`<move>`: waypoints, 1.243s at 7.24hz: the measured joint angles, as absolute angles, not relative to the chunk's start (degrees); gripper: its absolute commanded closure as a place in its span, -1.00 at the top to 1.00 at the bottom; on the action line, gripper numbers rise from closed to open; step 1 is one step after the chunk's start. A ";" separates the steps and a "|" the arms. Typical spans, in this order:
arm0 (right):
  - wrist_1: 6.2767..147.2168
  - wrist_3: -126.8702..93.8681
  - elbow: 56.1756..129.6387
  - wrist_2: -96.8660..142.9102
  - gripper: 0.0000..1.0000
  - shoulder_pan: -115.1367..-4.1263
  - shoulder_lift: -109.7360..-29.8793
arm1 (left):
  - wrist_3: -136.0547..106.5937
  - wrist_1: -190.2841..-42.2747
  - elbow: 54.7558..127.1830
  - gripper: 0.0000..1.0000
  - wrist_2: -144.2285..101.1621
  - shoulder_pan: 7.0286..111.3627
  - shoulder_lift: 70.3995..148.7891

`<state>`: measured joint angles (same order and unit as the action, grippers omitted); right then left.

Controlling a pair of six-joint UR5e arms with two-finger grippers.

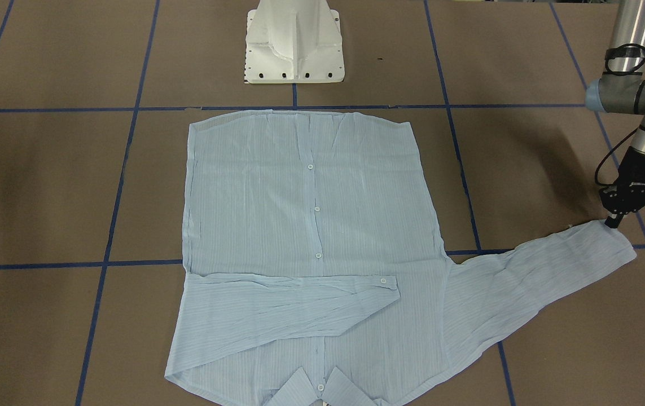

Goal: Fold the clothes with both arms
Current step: 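Grasp the cuff of the sleeve nearest the left gripper, then fold the held sleeve across the shirt front with the left gripper, release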

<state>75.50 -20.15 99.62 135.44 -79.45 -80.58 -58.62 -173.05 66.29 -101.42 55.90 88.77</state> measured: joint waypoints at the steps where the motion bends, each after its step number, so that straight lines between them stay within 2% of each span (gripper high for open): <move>1: 75.50 -20.18 99.59 135.44 1.00 -79.45 -80.55 | -58.62 -173.08 66.50 -1.00 -101.55 55.90 88.81; 5: 75.46 -20.49 99.78 135.50 1.00 -79.44 -80.51 | -57.94 -171.94 72.90 -1.00 -108.74 56.27 89.60; 7: 75.49 -20.82 100.04 135.45 1.00 -79.41 -80.46 | -57.92 -169.88 76.02 -1.00 -110.57 56.60 93.66; 9: 75.50 -20.90 100.09 135.44 1.00 -79.37 -80.38 | -57.86 -168.45 77.89 -1.00 -111.43 56.67 100.91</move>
